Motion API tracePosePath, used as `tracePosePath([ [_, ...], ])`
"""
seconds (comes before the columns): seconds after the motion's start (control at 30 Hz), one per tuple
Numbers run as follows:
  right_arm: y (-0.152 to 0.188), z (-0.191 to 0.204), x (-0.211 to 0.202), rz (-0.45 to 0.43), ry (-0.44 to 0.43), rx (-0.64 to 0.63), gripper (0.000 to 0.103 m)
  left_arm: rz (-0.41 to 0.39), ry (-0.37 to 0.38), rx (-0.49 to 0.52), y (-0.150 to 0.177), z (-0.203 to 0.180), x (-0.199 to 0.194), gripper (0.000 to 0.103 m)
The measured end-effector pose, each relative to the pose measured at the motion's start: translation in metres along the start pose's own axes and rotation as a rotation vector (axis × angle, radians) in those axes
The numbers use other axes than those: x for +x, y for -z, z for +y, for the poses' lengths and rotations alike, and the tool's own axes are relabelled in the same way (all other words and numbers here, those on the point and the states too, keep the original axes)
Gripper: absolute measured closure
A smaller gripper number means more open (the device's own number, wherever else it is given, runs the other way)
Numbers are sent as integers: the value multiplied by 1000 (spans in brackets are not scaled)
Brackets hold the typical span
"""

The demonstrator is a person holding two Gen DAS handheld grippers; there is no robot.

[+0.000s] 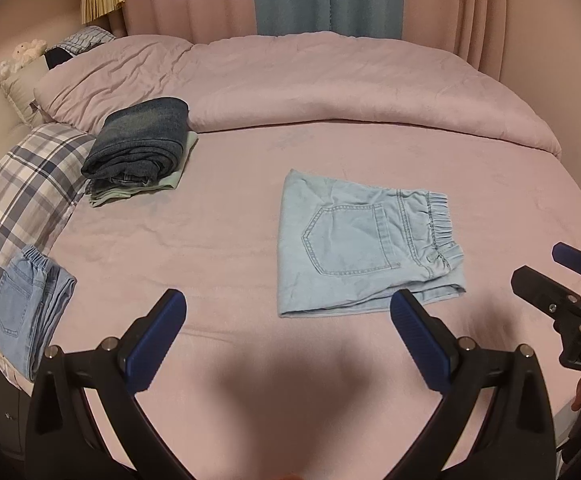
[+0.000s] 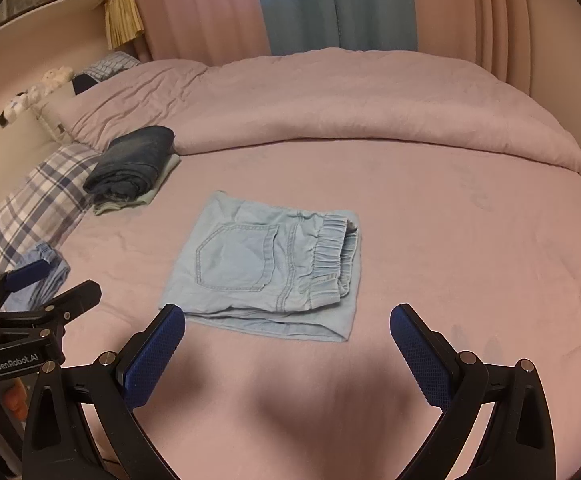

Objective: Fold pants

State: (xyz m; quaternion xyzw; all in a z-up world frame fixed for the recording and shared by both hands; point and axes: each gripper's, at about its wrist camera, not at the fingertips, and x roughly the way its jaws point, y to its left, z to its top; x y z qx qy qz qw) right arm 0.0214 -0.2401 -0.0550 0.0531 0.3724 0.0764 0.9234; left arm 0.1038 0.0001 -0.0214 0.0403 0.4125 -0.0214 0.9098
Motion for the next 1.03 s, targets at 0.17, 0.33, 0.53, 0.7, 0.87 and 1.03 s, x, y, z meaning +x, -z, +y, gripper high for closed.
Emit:
tracePosePath([
  [0.17, 2, 1, -2, -1, -3, 0, 1, 4, -1, 1, 2, -3, -2, 1],
  [0.33, 2, 1, -3, -4, -3, -1, 1, 2, -4, 2, 1, -6, -3, 1],
  [0.53, 3, 1, -3, -4, -2, -1, 1, 3, -4, 5, 1, -5, -4, 1],
  [0.7, 3, 1, -5, -4, -1, 0, 1, 4, -4, 7, 1, -4, -3, 1],
  [0.87, 4, 1, -6, -4, 0, 1, 1, 5, -2, 12, 1, -4, -1, 1],
  [1.03, 4, 0, -6, -3, 1, 0, 1, 9, -2, 7, 0, -1, 1, 1],
])
